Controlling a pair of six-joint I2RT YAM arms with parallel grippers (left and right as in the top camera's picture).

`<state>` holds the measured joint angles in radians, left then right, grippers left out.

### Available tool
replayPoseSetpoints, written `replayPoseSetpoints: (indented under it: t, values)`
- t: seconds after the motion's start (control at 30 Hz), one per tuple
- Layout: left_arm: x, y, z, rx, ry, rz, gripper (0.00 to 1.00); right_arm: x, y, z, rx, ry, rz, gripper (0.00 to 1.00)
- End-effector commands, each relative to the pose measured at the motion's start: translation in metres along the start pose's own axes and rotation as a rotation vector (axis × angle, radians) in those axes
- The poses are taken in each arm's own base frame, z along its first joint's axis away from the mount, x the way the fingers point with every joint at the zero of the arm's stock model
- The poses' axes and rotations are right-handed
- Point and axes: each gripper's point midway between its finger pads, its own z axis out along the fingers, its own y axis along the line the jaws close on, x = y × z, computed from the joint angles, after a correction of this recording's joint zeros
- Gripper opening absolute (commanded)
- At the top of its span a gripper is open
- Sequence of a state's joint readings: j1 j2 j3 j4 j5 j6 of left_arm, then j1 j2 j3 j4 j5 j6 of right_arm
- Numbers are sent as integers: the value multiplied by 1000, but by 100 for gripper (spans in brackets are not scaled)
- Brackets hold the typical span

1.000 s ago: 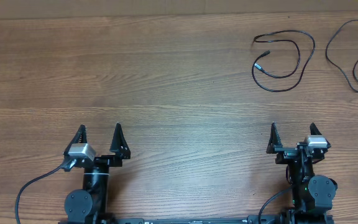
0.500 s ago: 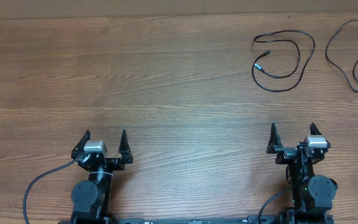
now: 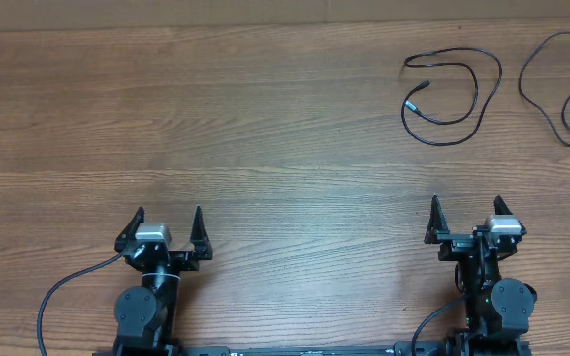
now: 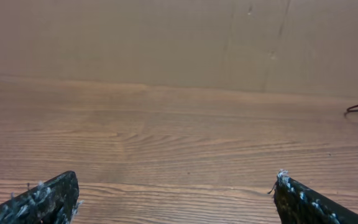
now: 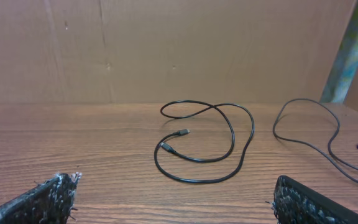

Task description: Untangle cables

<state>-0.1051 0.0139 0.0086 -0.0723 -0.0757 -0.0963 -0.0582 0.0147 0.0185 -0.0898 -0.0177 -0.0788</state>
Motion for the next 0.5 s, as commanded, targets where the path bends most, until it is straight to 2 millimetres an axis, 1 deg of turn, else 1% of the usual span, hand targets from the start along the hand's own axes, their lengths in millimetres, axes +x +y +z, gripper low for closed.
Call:
replayPoseSetpoints:
  t: [0.0, 0.2, 0.47]
  values:
    - [0, 3, 0, -12, -5, 21, 100, 1, -2, 0, 13, -6, -2, 100]
    - [-2, 20, 0, -82, -11, 16, 100, 1, -2, 0, 13, -6, -2, 100]
    - [-3, 30, -1, -122, -14, 13, 100, 1, -2, 0, 13, -7, -2, 100]
